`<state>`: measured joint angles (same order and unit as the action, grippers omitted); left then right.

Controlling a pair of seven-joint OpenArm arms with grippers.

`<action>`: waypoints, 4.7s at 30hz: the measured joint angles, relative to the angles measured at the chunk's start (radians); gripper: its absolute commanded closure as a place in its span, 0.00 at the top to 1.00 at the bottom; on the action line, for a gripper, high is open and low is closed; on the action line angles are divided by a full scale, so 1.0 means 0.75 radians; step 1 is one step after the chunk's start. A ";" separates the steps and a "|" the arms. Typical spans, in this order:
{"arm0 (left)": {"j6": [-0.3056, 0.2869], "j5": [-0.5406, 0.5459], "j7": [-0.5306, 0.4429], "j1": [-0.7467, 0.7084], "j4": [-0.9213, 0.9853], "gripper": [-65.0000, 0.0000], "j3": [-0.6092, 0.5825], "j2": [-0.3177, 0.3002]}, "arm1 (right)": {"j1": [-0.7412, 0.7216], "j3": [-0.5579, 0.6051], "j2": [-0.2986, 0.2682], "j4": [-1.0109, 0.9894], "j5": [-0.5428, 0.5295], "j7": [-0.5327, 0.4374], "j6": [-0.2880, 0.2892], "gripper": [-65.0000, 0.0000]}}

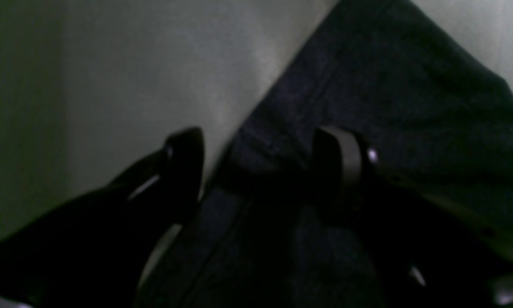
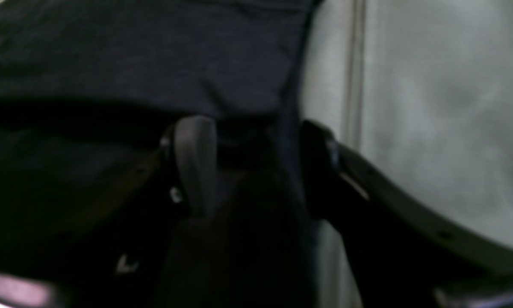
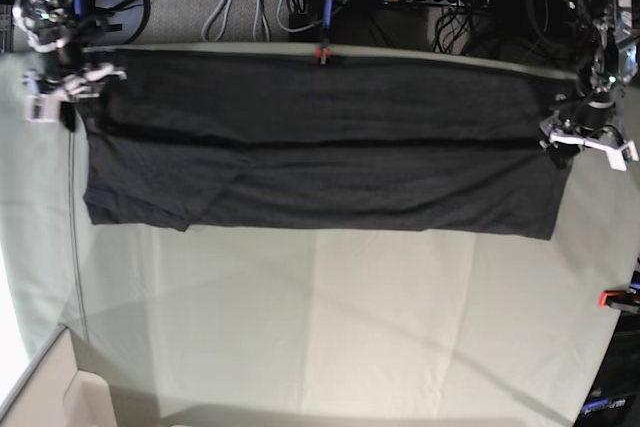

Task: Layout the t-shirt on the table in an organized manner, then fold the t-shirt properly
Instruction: 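Press the folded strip flat with both grippers at its ends, then grasp the folded strip's ends with both grippers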

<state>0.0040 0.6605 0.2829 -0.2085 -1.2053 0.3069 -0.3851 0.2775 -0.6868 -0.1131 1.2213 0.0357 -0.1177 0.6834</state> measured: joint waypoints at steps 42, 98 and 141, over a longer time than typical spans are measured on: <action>0.001 -0.006 -0.004 -0.098 -0.162 0.63 0.130 -0.003 | -0.534 0.013 -0.189 -0.595 0.187 0.001 0.001 0.00; -0.008 -0.004 -0.020 0.055 0.090 0.94 -0.063 0.000 | -0.188 0.015 0.018 -0.242 0.156 -0.045 0.000 0.00; 0.001 0.001 -0.004 0.076 -0.085 0.94 0.048 -0.004 | -0.178 0.011 -0.021 -0.072 0.188 0.002 0.001 0.37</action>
<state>0.0044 0.6609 0.2798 -0.1516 -1.2690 0.3428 -0.3878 0.1444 -0.6785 -0.1291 1.1671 0.1764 -0.1162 0.6842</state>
